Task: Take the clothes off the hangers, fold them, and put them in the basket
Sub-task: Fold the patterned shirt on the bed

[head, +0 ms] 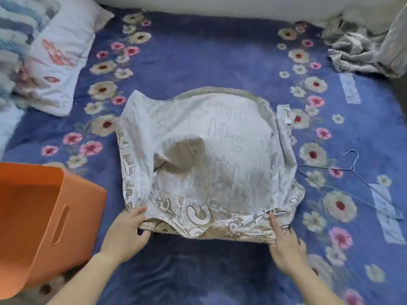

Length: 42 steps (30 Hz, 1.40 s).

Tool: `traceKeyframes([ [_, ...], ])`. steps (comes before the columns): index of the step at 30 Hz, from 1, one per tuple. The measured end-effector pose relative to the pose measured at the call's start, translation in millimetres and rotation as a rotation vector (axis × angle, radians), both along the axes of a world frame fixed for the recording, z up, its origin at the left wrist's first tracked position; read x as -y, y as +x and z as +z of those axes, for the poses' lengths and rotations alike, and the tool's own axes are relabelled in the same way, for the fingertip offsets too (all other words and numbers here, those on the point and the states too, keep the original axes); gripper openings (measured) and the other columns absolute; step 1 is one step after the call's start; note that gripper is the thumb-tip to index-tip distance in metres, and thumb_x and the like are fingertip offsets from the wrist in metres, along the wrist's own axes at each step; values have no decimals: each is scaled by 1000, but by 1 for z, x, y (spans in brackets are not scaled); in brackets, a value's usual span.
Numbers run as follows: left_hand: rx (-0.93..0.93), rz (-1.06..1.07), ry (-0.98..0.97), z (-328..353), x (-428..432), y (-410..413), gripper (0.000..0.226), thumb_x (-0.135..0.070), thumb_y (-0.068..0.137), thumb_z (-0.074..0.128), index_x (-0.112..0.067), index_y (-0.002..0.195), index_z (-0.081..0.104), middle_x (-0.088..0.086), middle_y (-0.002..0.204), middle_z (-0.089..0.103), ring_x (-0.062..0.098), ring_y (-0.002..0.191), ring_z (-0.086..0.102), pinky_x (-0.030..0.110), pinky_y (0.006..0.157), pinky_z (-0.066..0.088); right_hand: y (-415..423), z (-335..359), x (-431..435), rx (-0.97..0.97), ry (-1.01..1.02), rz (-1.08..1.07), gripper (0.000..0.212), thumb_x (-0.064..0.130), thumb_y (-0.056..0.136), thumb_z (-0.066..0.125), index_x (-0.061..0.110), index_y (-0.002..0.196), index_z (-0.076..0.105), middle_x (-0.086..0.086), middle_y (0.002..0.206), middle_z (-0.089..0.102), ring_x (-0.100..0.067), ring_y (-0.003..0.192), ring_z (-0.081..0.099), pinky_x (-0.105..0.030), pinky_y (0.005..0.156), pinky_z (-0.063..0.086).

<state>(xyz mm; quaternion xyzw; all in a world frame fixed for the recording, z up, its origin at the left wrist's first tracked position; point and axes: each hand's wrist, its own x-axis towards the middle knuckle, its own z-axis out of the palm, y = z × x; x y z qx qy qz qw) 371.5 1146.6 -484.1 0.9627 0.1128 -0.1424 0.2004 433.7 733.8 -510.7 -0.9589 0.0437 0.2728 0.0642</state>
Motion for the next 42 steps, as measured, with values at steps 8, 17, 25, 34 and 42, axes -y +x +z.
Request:
traceKeyframes([
  [8, -703, -26, 228, -70, 35, -48, 48, -14, 85, 47, -20, 133, 49, -3, 159, 20, 32, 124, 47, 38, 98, 43, -58, -70, 16, -266, 21, 41, 76, 23, 88, 46, 46, 152, 11, -7, 149, 29, -29, 140, 24, -48, 110, 29],
  [17, -565, -365, 333, -54, 189, 50, 35, -16, 94, 40, -14, 126, 53, 4, 126, 60, 24, 119, 56, 31, 87, 46, 36, -77, 34, 342, 404, -758, 6, 11, 87, 57, 14, 92, 54, -11, 100, 61, -28, 91, 54, -31, 77, 35],
  [25, -337, -342, -414, -100, 296, 82, 55, -31, 93, 51, -19, 145, 37, 1, 136, 47, 23, 130, 38, 38, 106, 35, 131, -98, 51, 210, 419, -954, 17, 13, 79, 62, 12, 71, 47, -6, 74, 45, -22, 74, 41, -33, 60, 35],
  [34, -585, -321, -770, -66, 302, 114, 32, -28, 74, 71, -13, 96, 52, 0, 98, 50, 24, 93, 57, 37, 77, 51, 171, -75, 59, 164, 654, -1325, 10, 2, 67, 47, 12, 64, 44, -2, 56, 35, -15, 38, 28, -16, 39, 22],
  [42, -778, -217, -1185, -50, 261, 162, 28, -20, 77, 76, -13, 63, 54, 2, 60, 46, 17, 52, 41, 30, 52, 30, 236, -88, 41, 103, 226, -669, 30, 29, 83, 66, 9, 64, 55, -11, 68, 53, -29, 73, 50, -34, 65, 37],
])
